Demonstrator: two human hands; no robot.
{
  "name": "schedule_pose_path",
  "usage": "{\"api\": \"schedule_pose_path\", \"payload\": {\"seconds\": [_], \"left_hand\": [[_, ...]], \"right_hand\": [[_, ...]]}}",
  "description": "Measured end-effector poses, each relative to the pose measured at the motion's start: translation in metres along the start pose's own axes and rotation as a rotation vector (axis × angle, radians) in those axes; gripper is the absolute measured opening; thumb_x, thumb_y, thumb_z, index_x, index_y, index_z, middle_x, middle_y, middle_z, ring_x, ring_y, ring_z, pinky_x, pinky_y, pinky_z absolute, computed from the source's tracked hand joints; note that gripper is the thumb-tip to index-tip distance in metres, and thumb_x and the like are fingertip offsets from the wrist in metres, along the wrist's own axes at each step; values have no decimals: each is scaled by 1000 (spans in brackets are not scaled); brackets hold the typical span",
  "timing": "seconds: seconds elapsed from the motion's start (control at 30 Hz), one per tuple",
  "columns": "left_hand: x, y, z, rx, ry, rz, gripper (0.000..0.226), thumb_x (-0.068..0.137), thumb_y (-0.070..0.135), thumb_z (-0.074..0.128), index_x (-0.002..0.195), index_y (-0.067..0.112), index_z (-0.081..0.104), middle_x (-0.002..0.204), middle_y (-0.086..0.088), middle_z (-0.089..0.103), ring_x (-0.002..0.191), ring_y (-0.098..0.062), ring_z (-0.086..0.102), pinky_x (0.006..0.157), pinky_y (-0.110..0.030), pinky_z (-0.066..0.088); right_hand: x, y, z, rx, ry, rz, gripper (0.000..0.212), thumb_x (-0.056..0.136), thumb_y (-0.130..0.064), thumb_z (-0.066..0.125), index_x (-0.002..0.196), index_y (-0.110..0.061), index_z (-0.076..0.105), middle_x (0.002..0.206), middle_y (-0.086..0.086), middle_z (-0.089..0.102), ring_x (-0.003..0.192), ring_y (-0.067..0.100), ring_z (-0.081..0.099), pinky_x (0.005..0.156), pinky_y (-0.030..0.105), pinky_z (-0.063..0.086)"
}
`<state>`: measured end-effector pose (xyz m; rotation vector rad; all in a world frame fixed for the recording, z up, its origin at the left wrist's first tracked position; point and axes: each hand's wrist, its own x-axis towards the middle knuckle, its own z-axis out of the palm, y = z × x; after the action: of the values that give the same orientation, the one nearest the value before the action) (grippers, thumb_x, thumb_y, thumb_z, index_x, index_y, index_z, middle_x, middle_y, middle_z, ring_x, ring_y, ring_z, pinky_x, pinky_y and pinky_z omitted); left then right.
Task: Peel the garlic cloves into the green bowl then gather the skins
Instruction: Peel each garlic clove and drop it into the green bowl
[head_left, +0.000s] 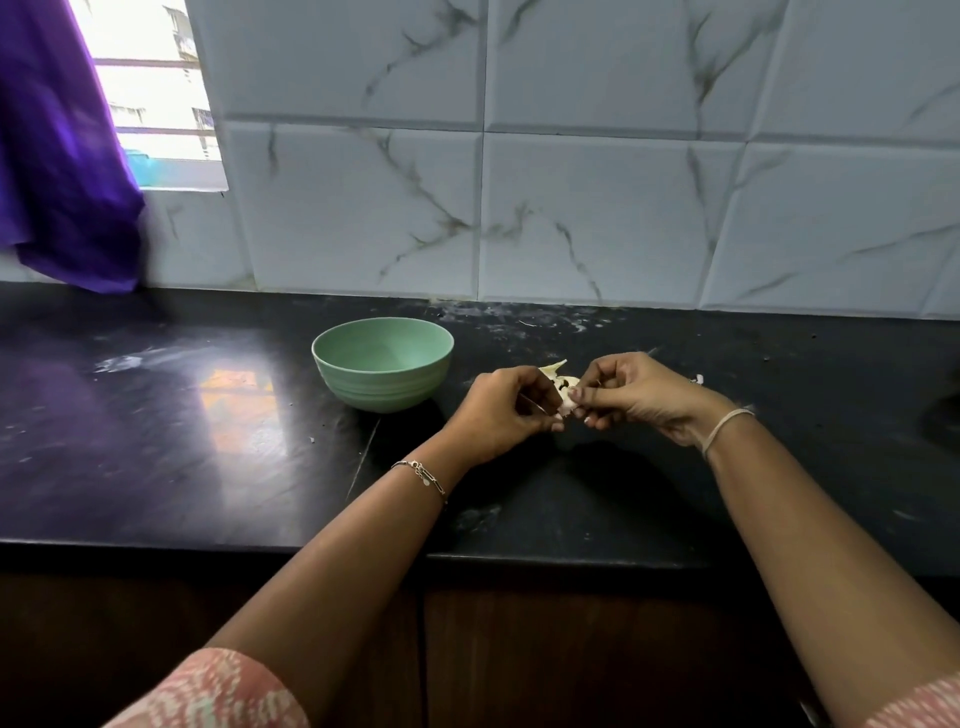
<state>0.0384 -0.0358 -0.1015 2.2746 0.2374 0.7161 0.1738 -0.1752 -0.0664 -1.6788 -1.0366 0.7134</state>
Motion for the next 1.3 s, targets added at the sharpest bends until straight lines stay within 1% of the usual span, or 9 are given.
{"api": "schedule_pose_path", "payload": {"seconds": [0.1,0.23,0.63,0.77,0.97,1.1,1.17,1.23,1.3], "left_hand": [[1,-5,4,121,-111,21,19,79,18,78,96,15,71,90,7,70,79,7,60,78,-8,43],[6,-13,5,257,-155,15,18,88,26,67,105,22,72,102,3,72,97,-11,63,90,-29,48],[5,-12,1,251,22,61,15,82,17,70,94,26,72,94,8,69,87,-10,62,81,-33,53],[4,-12,0,289,34,79,16,81,16,71,93,26,68,86,10,64,83,-12,60,78,-37,52],[3,-9,6,307,-48,147,28,87,40,66,111,25,69,106,5,67,99,-13,59,87,-37,50],[2,-4,18,395,-161,207,42,91,44,60,130,30,58,132,2,58,125,-20,48,105,-39,39],[4,-3,22,443,-166,221,35,92,40,59,124,27,63,122,3,64,117,-19,53,100,-40,43],[4,0,22,428,-150,219,27,90,36,61,114,24,69,107,5,67,101,-16,58,89,-39,48],[2,1,20,395,-129,208,24,88,34,66,108,22,71,100,4,68,90,-14,58,83,-37,50]], "right_hand": [[-3,2,-14,64,66,13,16,84,-6,69,97,2,65,79,15,69,61,12,64,58,18,56],[-9,5,-27,55,66,31,19,88,0,64,106,2,70,87,17,69,65,12,63,60,16,55],[-2,4,-15,-328,-51,116,18,89,-18,69,102,-6,63,80,10,67,64,12,54,52,19,42],[-3,5,-14,-310,-28,86,13,93,-20,64,92,-8,62,59,5,62,45,9,50,43,17,38],[-8,1,-19,-527,239,-26,46,93,-46,58,64,-10,58,52,0,52,43,7,42,45,18,35],[-10,-6,-23,-529,99,36,24,103,-11,43,96,-8,65,77,6,66,57,3,59,47,12,43],[-9,-4,-23,-506,48,43,22,99,1,47,107,-7,65,89,9,72,70,12,67,56,13,52],[-11,-3,-23,-567,86,5,6,90,-5,66,93,-8,70,80,7,74,67,12,70,56,14,52],[-13,-3,-20,-694,159,-44,16,83,-22,76,77,-10,68,66,2,71,57,7,66,49,10,45]]}}
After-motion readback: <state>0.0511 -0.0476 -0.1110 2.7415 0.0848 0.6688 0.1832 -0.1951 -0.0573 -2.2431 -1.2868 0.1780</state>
